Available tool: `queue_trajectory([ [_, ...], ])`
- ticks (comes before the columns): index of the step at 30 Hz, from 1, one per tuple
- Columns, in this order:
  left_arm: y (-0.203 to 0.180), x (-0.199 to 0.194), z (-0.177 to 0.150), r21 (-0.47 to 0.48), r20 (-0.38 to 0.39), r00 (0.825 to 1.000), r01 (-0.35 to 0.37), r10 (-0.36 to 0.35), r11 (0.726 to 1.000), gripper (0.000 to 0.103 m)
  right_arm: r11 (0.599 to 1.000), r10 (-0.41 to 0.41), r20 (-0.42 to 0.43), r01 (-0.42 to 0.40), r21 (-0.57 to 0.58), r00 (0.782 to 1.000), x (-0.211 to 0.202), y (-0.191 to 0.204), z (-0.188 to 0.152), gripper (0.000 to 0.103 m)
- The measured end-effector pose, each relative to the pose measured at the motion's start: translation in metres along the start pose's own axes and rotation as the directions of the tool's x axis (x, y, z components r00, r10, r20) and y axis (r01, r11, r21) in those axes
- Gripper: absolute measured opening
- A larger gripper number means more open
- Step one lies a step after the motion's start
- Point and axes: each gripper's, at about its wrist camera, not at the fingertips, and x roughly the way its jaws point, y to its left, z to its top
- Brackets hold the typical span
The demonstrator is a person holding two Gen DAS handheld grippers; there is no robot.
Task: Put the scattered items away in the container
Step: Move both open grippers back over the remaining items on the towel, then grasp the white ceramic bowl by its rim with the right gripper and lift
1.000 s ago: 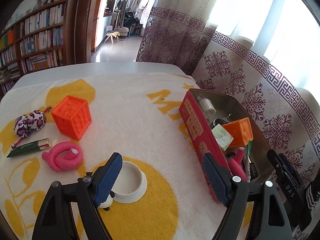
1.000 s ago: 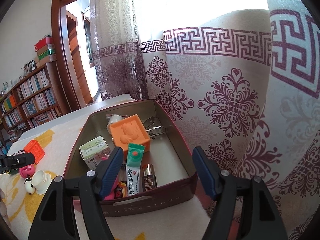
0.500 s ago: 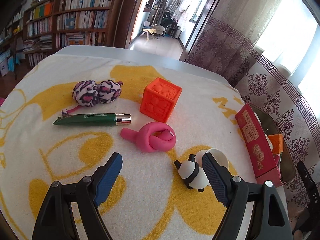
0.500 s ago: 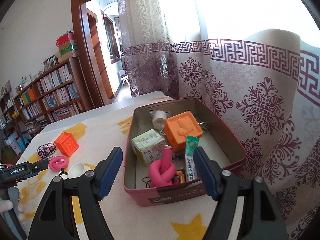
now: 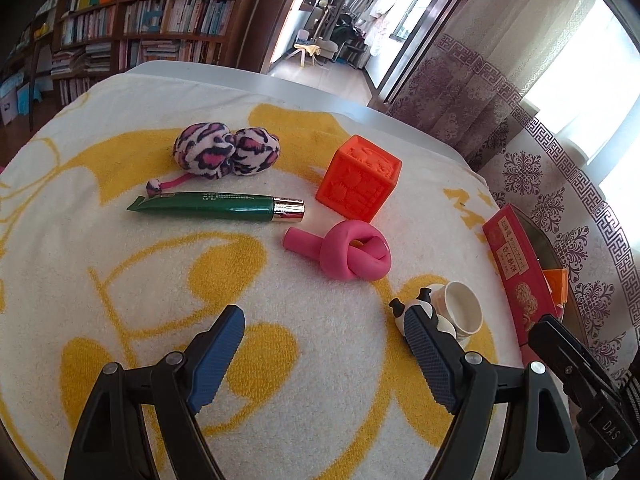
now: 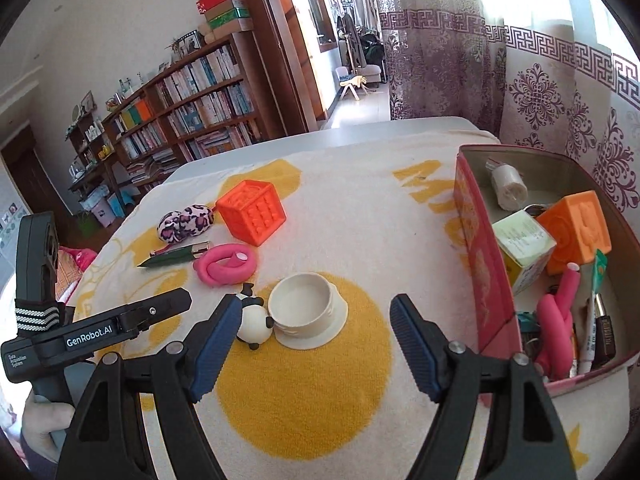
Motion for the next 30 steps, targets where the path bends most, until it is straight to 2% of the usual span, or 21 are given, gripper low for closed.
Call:
queue_trajectory([
  [7,-0.001,0.0,-0.002,-0.003,-0.004,1.0,0.0,0.0,1.0,0.084,1.0,0.014,-0.106,-0.015,-0.006,0.994,0.042,0.009,0.01,0.08],
  [12,-0.006,0.004,-0.005,0.021,-0.011,1.0,-0.017,0.017,1.0,0.084,0.998,-0.055,-0.163,0.056,0.001,0.985,0.072,0.002,0.013,0.08],
  [16,-0.007,0.005,-0.006,0.033,-0.013,1.0,-0.025,0.026,0.999,0.084,0.998,-0.067,-0.153,0.064,-0.026,0.986,0.073,0.0,0.009,0.079],
  [20,-0.01,0.008,-0.008,0.054,-0.023,0.999,-0.033,0.035,0.998,0.084,0.994,-0.09,-0.137,0.08,-0.074,0.986,0.069,0.003,0.004,0.071],
  [21,-0.012,0.008,-0.009,0.062,-0.023,0.999,-0.034,0.035,0.997,0.084,0.994,-0.089,-0.137,0.079,-0.075,0.987,0.068,0.002,0.004,0.065],
  [22,-0.013,0.008,-0.009,0.07,-0.021,0.999,-0.032,0.034,0.997,0.084,0.993,-0.098,-0.135,0.088,-0.078,0.986,0.067,0.0,0.004,0.065],
  [25,-0.017,0.004,-0.011,0.085,-0.008,1.0,-0.028,0.029,0.996,0.084,0.997,-0.069,-0.135,0.063,-0.047,0.989,0.064,-0.005,0.004,0.065],
  [30,-0.029,0.003,-0.014,0.131,0.008,1.0,-0.011,0.01,0.991,0.084,0.998,0.044,-0.082,-0.04,0.041,0.996,0.048,-0.014,0.013,0.065],
])
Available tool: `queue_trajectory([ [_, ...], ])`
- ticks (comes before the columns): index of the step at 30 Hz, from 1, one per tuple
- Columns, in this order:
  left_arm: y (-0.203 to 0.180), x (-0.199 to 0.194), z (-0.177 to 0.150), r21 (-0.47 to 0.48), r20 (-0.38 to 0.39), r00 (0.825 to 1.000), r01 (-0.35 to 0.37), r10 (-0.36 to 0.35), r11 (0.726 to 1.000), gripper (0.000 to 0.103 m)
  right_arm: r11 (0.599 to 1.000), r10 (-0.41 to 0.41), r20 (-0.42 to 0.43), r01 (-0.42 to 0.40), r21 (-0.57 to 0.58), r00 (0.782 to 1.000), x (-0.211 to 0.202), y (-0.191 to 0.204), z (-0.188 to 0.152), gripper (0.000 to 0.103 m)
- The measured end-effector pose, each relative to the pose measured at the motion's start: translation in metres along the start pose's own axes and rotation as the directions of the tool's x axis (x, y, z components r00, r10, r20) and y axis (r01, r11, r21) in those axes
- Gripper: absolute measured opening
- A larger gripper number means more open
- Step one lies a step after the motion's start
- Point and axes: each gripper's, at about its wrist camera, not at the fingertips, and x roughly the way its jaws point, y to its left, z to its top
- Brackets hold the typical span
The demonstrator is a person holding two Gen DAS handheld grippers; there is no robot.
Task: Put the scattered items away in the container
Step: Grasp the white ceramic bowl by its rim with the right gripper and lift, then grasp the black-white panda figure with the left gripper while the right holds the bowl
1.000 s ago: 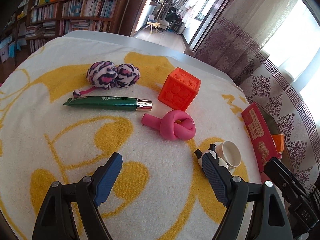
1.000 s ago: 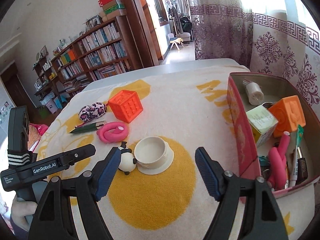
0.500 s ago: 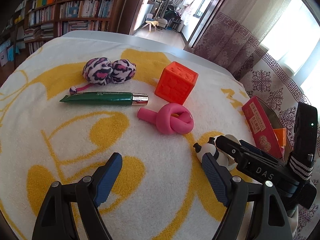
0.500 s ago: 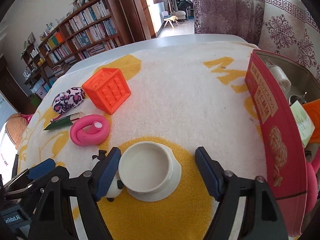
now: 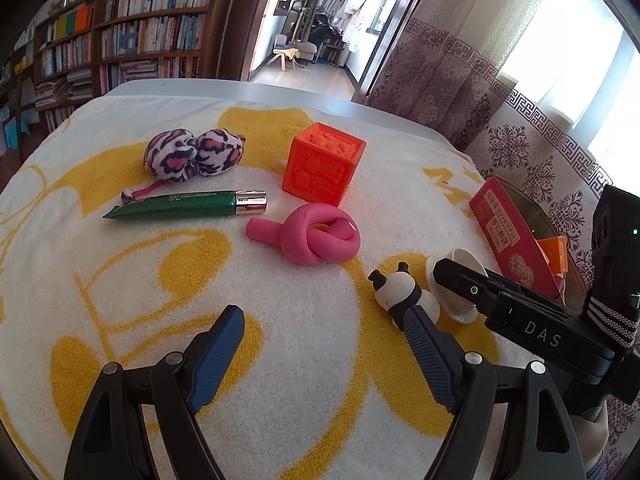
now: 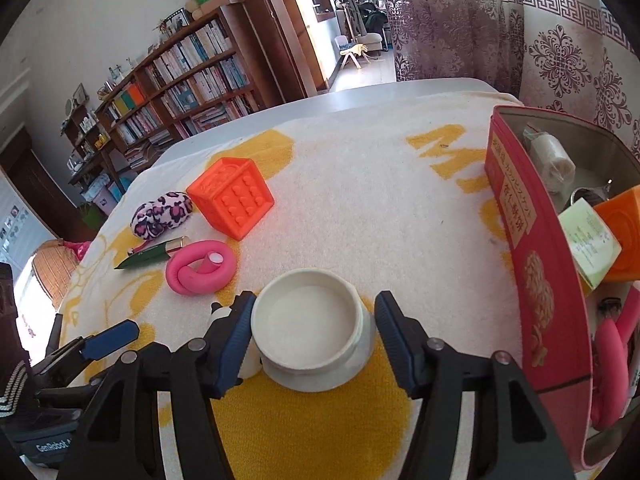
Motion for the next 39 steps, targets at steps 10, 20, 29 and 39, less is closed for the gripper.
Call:
queue_trajectory([
  [10,-0.034,0.016,-0.005,0.12,-0.027,0.998,0.051,-0.048,0.991,0.084,0.999,0.001,0.131,-0.006,0.039,0.991,-0.035,-0.001,0.008,0.065],
  [20,-0.061,0.055,0.016,0.222,-0.081,0.996,-0.024,0.043,0.975,0.083,0.998,-0.014,0.223,0.0,0.064,0.975,-0.062,-0.001,0.011,0.065],
  [29,-0.061,0.047,0.01,0.205,-0.047,0.999,-0.01,0.02,0.979,0.058,0.998,-0.021,0.252,0.007,0.055,0.967,-0.07,-0.001,0.01,0.065],
  [39,-0.047,0.017,0.015,0.156,0.006,0.999,0.034,-0.035,0.987,0.038,0.999,-0.032,0.261,0.026,0.029,0.965,-0.069,0.007,0.005,0.065],
])
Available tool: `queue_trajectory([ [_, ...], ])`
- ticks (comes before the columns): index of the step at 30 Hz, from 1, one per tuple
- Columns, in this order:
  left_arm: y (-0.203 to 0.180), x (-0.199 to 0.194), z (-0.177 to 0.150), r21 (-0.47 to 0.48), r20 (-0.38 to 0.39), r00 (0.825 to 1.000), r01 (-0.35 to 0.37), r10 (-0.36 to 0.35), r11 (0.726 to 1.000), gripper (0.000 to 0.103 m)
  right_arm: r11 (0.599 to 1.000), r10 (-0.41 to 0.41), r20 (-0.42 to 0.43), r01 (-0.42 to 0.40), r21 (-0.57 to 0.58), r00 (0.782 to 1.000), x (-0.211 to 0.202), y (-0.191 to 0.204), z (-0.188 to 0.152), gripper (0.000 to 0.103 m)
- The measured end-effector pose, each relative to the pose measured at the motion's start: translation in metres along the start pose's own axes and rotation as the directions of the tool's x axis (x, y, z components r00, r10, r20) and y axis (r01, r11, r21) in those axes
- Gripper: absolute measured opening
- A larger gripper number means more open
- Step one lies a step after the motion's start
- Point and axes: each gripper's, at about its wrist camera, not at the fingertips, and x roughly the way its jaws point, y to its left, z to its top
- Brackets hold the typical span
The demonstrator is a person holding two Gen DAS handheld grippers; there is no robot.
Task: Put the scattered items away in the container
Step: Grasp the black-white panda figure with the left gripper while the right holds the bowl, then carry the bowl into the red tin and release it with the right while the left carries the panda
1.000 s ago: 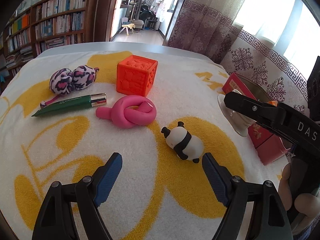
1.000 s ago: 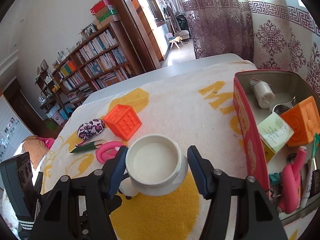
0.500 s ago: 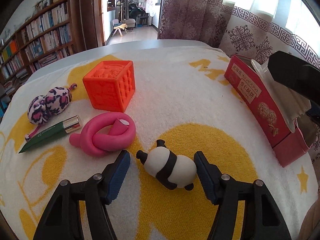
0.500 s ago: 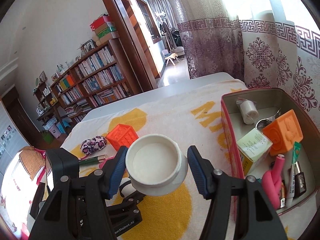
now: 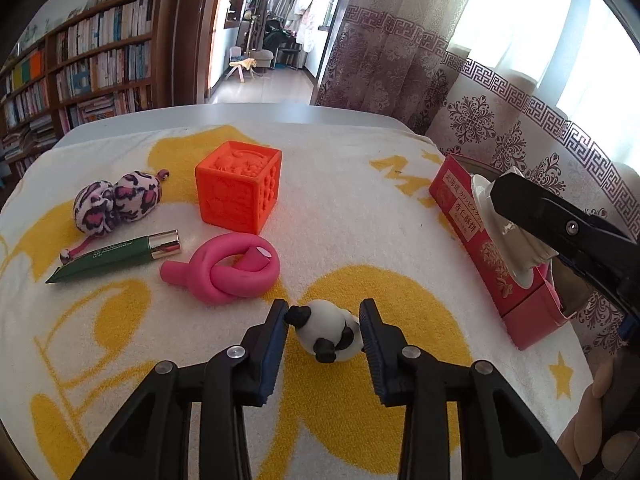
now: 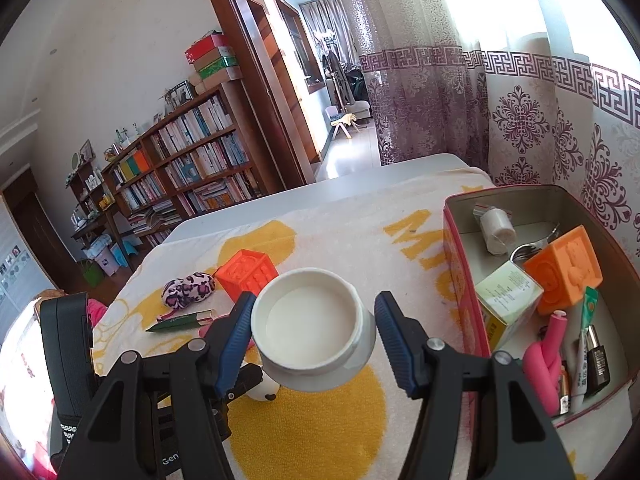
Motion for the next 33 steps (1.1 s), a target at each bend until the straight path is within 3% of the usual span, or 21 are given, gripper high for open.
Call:
queue_trajectory([
  [5,0.002,0.012,0.0,-0.016,-0.027,0.999,0.023,-0.024,1.0,0.042,1.0,-0.006,-0.015,0.006,0.0,1.0,0.005,0.0,-0.002,0.065],
  [6,0.002,0.016,-0.001,-0.022,-0.043,0.999,0.03,-0.031,0.999,0.05,1.0,-0.007,-0.019,0.007,0.001,1.0,0.006,0.0,-0.002,0.065],
  [7,0.002,0.02,-0.002,-0.029,-0.061,0.998,0.032,-0.034,0.999,0.067,1.0,-0.007,-0.021,0.007,0.004,1.0,0.006,0.0,-0.002,0.065],
  [9,0.002,0.024,-0.006,-0.038,-0.071,0.997,0.02,-0.022,0.999,0.081,1.0,-0.007,-0.026,0.007,0.008,1.0,0.007,-0.002,-0.002,0.065],
  [15,-0.004,0.026,-0.009,0.0,-0.056,0.998,-0.015,0.015,1.0,0.08,1.0,-0.003,-0.023,0.003,0.002,1.0,0.006,0.0,-0.003,0.065],
  [18,-0.002,0.024,-0.008,0.007,-0.051,0.998,-0.048,0.048,0.999,0.06,1.0,0.0,-0.021,0.0,-0.006,1.0,0.005,0.003,-0.004,0.065],
  [33,-0.004,-0.005,-0.004,-0.004,0.029,0.999,-0.016,0.016,1.0,0.06,1.0,-0.017,0.002,0.017,-0.007,1.0,0.001,0.004,-0.004,0.065],
])
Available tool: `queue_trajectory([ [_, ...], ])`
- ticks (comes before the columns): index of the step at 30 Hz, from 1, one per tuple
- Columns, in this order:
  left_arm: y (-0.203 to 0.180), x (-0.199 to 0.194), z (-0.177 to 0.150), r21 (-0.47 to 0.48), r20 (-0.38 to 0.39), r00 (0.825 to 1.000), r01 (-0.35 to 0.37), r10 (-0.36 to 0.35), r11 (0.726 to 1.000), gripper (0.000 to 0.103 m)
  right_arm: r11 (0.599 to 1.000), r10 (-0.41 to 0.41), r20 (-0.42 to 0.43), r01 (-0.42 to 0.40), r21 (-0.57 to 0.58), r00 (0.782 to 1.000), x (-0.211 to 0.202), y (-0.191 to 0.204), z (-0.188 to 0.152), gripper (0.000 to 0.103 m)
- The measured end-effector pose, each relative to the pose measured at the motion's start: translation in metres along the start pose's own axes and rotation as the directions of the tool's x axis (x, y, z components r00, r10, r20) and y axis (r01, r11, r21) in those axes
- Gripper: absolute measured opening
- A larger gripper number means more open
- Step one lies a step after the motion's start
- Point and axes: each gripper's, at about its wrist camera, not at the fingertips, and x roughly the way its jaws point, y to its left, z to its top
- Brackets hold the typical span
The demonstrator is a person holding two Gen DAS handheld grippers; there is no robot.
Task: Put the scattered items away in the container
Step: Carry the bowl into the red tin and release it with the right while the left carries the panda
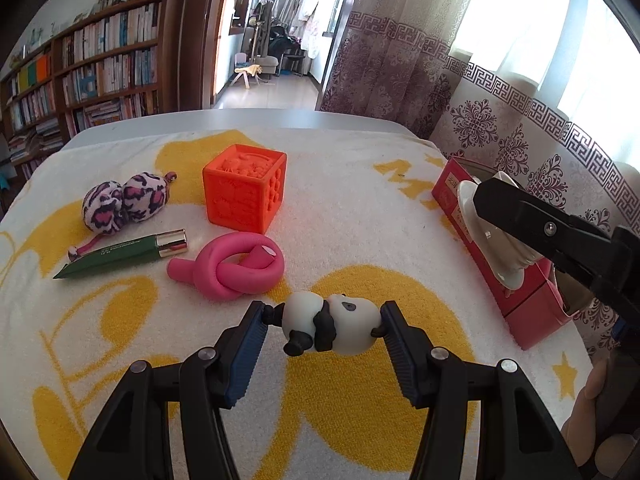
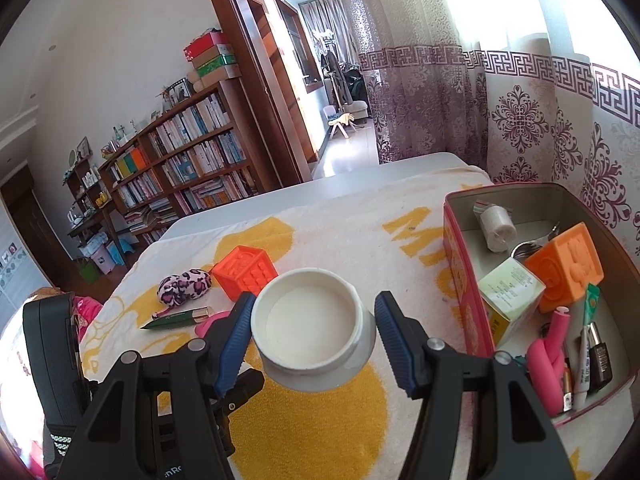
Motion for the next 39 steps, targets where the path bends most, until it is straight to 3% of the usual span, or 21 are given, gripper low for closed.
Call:
queue_trajectory([
  [14,-0.014,-0.016,0.003,0.018,0.045,0.998,0.052,-0.053,0.998,0.06,0.999,-0.024,0.025,0.024,0.023,0.999,-0.005,-0.005,0.003,0.065],
  [24,-0.031,-0.019,0.003,0.045,0.034,0.996,0.08,-0.082,0.996,0.06,0.997,-0.064,0.042,0.062,0.048,0.997,-0.009,-0.017,0.008,0.065],
  [31,-0.056,-0.03,0.011,0.087,0.051,0.993,0.102,-0.107,0.991,0.06,0.984,-0.125,0.038,0.119,0.132,0.991,-0.027,-0.062,0.018,0.065],
  [39,-0.095,-0.024,0.019,0.131,0.026,0.988,0.15,-0.155,0.98,0.06,0.956,-0.251,0.022,0.245,0.161,0.968,-0.058,-0.122,0.012,0.065],
])
